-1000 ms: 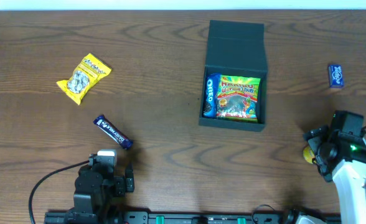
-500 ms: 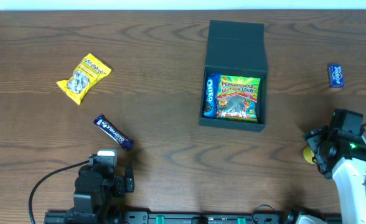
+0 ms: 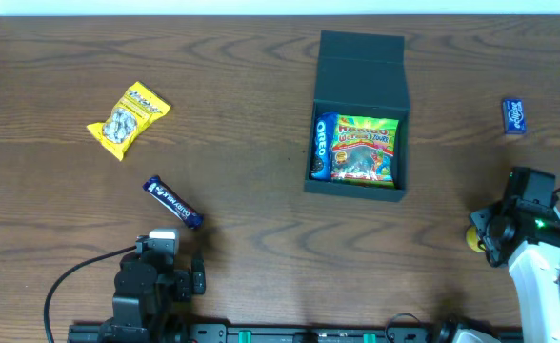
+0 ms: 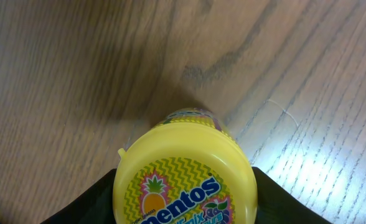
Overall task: Pack container
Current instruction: 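Move the right gripper down onto the yellow Mentos tube and grasp it, then lift the Mentos tube and carry it left into the box's right side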
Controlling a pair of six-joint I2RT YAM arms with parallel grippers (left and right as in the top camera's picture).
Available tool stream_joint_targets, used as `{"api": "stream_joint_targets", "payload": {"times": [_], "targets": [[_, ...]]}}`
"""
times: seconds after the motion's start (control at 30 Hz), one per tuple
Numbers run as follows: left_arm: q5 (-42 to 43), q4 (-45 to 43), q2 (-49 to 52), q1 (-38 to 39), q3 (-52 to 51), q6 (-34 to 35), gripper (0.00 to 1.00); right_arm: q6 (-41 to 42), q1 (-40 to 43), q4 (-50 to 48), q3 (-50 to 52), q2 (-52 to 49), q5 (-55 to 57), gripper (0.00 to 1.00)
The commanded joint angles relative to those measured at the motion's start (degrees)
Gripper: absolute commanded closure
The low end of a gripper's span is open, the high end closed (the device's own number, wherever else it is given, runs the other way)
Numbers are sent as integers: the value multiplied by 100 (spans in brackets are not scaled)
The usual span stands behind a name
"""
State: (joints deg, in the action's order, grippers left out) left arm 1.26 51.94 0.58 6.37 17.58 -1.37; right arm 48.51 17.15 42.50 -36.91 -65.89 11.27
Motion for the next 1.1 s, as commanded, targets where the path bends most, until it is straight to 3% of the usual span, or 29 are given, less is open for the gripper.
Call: {"api": "stream_joint_targets", "payload": {"times": [0.0, 0.2, 0.47, 0.77, 1.07], "targets": [[-59, 138, -35, -35, -212, -37, 5, 4, 39, 7, 94, -2, 31, 55], [-59, 138, -35, -35, -212, -39, 4, 7, 39, -111, 264, -2, 28, 67], [-59, 138, -35, -35, -212, -39, 5, 4, 39, -205, 291, 4, 31, 90], [-59, 138, -35, -35, -212, -39, 5, -44, 39, -247, 273, 614, -63, 99], [-59, 138, -35, -35, -212, -39, 5, -1106, -11, 107, -385, 1130, -1178, 99]]}}
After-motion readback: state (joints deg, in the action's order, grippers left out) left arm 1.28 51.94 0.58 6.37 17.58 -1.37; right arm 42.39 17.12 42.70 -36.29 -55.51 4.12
